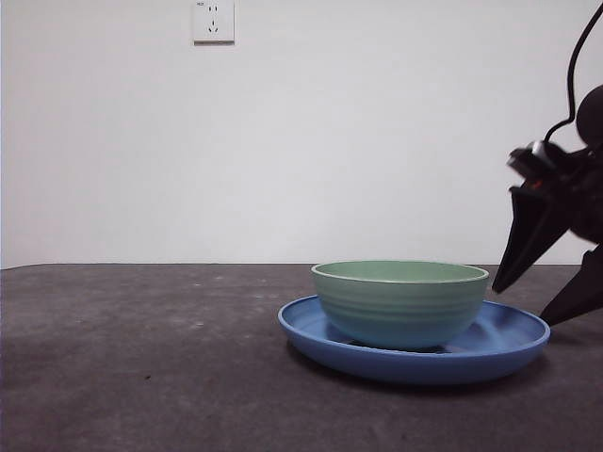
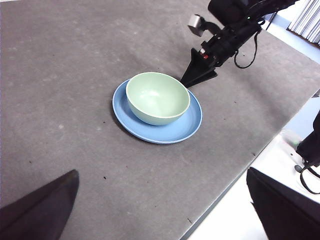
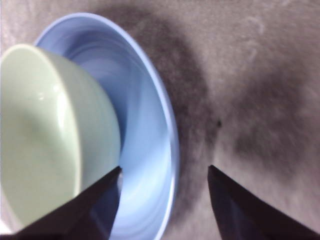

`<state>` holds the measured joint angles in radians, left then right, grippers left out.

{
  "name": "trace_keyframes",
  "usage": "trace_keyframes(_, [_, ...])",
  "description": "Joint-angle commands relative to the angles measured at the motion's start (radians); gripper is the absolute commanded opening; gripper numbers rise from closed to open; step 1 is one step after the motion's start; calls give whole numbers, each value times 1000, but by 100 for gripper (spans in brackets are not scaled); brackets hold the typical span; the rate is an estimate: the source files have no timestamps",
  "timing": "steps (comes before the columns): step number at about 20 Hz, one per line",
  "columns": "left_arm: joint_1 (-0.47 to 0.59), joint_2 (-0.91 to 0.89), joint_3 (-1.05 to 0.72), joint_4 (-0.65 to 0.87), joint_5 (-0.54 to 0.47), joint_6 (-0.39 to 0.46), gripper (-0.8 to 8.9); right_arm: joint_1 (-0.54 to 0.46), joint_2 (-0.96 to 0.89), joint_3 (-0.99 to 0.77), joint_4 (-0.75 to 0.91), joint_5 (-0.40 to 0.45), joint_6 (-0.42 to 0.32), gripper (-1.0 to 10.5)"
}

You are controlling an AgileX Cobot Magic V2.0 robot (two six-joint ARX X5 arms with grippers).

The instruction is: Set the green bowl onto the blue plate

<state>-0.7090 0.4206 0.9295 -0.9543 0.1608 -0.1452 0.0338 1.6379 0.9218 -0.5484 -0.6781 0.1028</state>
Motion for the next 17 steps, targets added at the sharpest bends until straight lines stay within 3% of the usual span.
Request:
trace_keyframes(1, [-4,3,12,5,5,-4,562,18,40,15,26,-2,-13,216])
trace_keyframes(5, [-4,3,12,5,5,-5,562,45,76,14,45,61,-6,203])
trace_keyframes(10, [-4,3,12,5,5,-5,562,63,83,14,44,80,-6,21])
trace_keyframes(17, [-4,3,12,5,5,-5,562,63,64,44,31,77,18,11])
